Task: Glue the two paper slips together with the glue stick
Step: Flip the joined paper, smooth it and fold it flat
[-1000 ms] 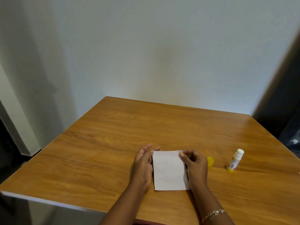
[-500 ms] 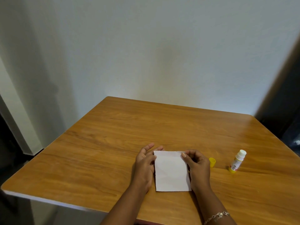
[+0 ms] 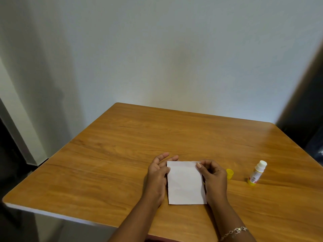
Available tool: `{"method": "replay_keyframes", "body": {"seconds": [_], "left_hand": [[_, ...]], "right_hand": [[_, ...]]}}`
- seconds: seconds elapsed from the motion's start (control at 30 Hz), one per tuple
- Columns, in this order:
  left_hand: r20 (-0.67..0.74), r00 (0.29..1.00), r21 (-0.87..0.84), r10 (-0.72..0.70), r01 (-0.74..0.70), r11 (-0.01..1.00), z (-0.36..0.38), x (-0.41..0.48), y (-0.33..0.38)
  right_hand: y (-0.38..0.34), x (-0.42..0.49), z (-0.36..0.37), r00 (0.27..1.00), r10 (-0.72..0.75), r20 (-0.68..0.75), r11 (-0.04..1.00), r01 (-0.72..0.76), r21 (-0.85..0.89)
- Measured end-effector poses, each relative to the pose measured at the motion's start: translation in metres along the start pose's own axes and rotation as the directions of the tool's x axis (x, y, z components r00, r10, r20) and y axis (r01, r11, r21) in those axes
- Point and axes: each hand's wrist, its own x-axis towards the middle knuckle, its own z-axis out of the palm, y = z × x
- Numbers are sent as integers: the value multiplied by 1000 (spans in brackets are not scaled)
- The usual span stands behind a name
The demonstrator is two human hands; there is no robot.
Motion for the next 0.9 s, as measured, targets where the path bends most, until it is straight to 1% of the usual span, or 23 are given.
{"method": "replay_keyframes", "body": {"seconds": [0.43,0.83,0.9], "left_hand": [[-13,1000,4,9,-9,1000,-1,0,0],[-33,999,-38,20,-22,999,-3,2,0],[-39,999,-43,27,-29,999,-3,2,0]], "right_hand": [[3,2,0,1000,0,8,1000,0,-8],[4,2,0,1000,-18,6,999,18,-40],[3,2,1,1000,-18,-3,1000,18,-15]]}}
